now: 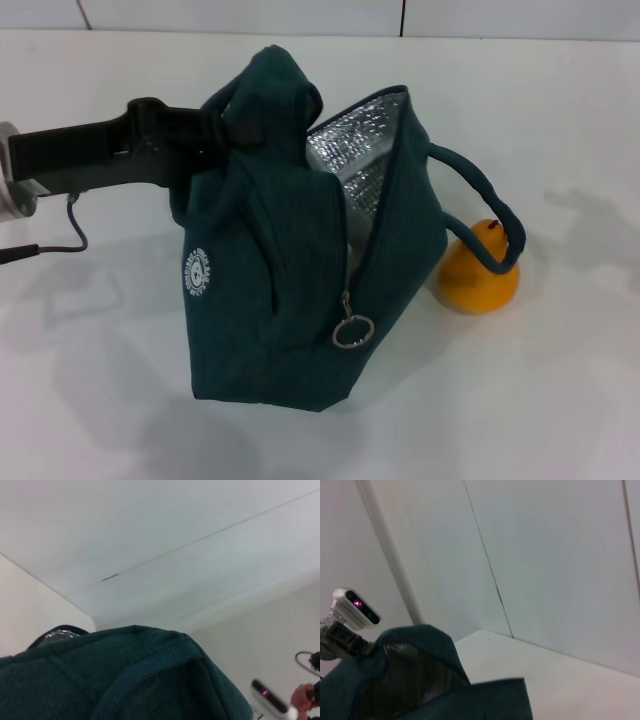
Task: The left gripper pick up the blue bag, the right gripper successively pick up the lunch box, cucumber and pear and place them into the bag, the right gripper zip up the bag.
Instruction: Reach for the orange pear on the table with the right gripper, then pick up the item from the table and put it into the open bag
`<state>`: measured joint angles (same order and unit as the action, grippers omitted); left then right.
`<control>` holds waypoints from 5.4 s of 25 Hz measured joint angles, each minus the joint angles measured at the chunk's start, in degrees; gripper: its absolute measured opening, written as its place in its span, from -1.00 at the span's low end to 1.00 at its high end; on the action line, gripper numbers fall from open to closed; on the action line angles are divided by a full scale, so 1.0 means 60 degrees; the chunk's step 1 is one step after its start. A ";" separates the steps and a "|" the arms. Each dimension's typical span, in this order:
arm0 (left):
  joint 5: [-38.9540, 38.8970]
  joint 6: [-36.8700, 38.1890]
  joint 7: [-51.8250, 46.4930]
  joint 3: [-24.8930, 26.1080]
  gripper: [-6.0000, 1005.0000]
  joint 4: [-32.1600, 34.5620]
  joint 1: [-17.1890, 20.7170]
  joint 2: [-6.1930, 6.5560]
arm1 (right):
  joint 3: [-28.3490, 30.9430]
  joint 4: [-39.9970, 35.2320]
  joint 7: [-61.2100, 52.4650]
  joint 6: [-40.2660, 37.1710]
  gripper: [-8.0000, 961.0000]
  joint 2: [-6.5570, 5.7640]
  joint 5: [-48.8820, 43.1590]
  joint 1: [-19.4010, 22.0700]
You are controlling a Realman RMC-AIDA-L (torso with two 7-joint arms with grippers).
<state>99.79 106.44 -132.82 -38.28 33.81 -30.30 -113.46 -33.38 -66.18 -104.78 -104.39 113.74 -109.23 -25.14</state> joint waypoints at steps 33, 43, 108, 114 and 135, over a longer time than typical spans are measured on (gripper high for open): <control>0.0228 -0.0089 0.0582 0.0050 -0.92 -0.0652 0.0087 -0.0073 | -0.1876 0.5299 0.6507 0.2141 0.51 0.0351 0.0857 -0.0523; 0.0281 -0.0193 0.0675 -0.0004 -0.92 -0.0655 0.0099 -0.0123 | -0.2010 0.5888 0.7994 0.2527 0.50 0.0366 0.1149 -0.0527; 0.0800 -0.0322 0.0691 -0.0271 -0.92 -0.0714 -0.0180 -0.0541 | -0.2094 0.8041 1.0139 0.3536 -0.55 0.0389 0.2255 -0.0864; 0.0799 -0.0324 0.0692 -0.0271 -0.92 -0.0714 -0.0180 -0.0541 | -0.2072 0.8022 1.0141 0.3535 -0.74 0.0381 0.2254 -0.0865; 0.0801 -0.0323 0.0721 -0.0270 -0.92 -0.0714 -0.0166 -0.0541 | -0.2001 0.7896 1.0063 0.1956 -0.89 0.0240 0.3705 -0.0473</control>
<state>104.59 104.50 -128.50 -39.90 29.53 -31.29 -116.71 -45.39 -18.81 -44.41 -92.65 115.18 -87.01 -27.97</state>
